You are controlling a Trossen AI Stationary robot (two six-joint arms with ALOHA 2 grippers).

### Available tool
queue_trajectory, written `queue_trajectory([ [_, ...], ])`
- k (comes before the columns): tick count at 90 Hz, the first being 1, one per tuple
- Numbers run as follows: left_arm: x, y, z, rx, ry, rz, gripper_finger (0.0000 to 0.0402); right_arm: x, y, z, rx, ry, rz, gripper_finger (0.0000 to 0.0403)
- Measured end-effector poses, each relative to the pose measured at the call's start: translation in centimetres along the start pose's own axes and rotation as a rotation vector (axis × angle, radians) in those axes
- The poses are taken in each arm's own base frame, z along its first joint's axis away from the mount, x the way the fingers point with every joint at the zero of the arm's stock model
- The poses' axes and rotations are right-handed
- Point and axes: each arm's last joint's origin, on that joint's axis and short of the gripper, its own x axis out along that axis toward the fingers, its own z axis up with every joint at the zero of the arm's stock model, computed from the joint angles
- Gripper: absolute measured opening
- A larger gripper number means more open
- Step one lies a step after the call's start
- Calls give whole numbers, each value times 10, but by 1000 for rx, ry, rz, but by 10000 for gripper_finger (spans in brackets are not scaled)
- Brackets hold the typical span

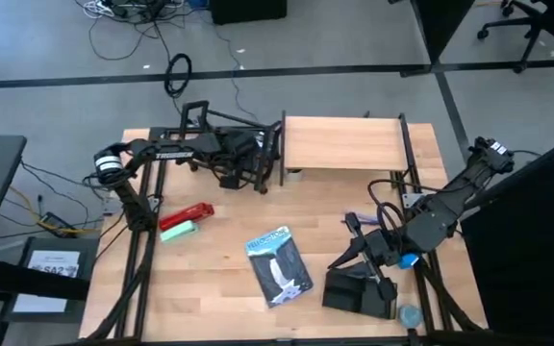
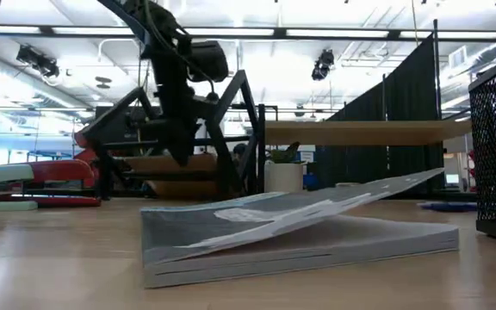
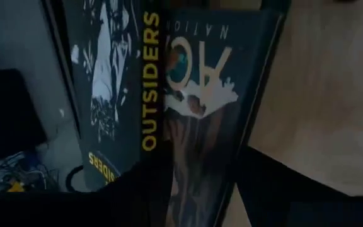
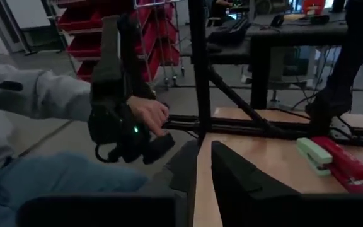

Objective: Stock shelves
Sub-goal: Remove the brown book from the black bookshelf

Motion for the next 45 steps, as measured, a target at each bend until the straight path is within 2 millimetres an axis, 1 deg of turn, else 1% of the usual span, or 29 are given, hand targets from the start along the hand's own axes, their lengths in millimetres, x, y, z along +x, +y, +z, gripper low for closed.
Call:
queue_trajectory([
  [8,2,-1,1,-9,13,1,106,0,0,0,8,0,1,21],
  [20,-5,-1,2,-17,14,57,27,0,0,0,7,-1,0,21],
  [23,-7,0,3,-21,17,76,15,0,0,0,7,0,0,21],
  [29,-12,2,4,-21,36,116,10,0,0,0,7,0,0,21],
  [45,-39,15,16,-30,23,204,4,0,1,0,7,0,1,21],
])
